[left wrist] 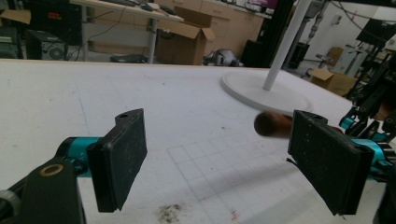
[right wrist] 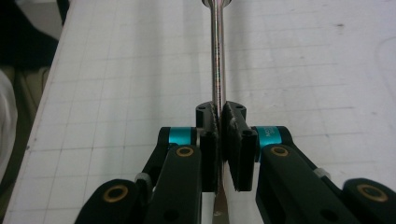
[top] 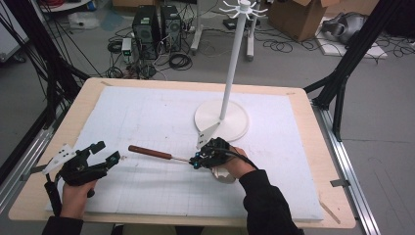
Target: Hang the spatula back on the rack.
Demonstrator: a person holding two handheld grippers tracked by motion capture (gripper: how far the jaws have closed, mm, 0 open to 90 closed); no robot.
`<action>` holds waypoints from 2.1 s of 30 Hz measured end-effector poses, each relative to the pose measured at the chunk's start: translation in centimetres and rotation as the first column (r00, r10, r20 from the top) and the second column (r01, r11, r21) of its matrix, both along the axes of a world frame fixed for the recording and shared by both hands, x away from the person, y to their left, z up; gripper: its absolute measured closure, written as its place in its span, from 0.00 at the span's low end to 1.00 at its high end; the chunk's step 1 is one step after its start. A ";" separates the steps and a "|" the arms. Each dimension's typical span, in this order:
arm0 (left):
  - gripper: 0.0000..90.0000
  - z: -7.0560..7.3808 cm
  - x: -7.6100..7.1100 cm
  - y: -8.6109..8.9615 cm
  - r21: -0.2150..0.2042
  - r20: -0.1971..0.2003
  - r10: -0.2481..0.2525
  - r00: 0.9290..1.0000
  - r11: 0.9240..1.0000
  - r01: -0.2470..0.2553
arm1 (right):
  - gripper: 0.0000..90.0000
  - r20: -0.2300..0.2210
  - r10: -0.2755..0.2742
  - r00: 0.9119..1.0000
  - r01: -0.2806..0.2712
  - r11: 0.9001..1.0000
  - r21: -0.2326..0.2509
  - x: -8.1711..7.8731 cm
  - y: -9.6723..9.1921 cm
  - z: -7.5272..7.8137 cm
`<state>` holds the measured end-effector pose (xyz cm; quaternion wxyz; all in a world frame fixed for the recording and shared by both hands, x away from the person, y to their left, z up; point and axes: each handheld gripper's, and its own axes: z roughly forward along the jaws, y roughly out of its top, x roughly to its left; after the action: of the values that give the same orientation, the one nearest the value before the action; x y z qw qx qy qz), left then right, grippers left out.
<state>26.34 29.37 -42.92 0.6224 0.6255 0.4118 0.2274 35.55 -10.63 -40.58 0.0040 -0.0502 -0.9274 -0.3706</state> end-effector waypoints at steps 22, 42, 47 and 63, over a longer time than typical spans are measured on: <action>0.29 4.8 6.0 -9.5 -0.036 -0.125 -0.224 0.967 0.975 0.221 | 0.94 0.106 -0.407 0.907 0.386 0.907 0.170 -3.6 -0.2 3.0; 0.62 7.3 8.5 -12.1 -0.128 -0.147 -0.324 0.935 0.943 0.307 | 0.94 0.203 -0.461 0.864 0.422 0.882 0.209 -5.6 0.4 2.9; 0.69 7.3 8.6 -12.0 -0.182 -0.136 -0.374 0.917 0.920 0.348 | 0.94 0.223 -0.443 0.868 0.402 0.892 0.209 -5.6 0.3 3.2; 0.81 10.0 7.6 -12.7 -0.211 0.029 -0.539 0.842 0.820 0.532 | 0.93 0.189 -0.356 0.915 0.299 0.913 0.277 -5.2 -0.6 4.1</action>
<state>33.98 16.65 -32.92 0.7172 0.6500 0.2510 -0.0114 30.34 -11.27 -36.50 -0.1626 -0.1607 -0.8472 -0.4795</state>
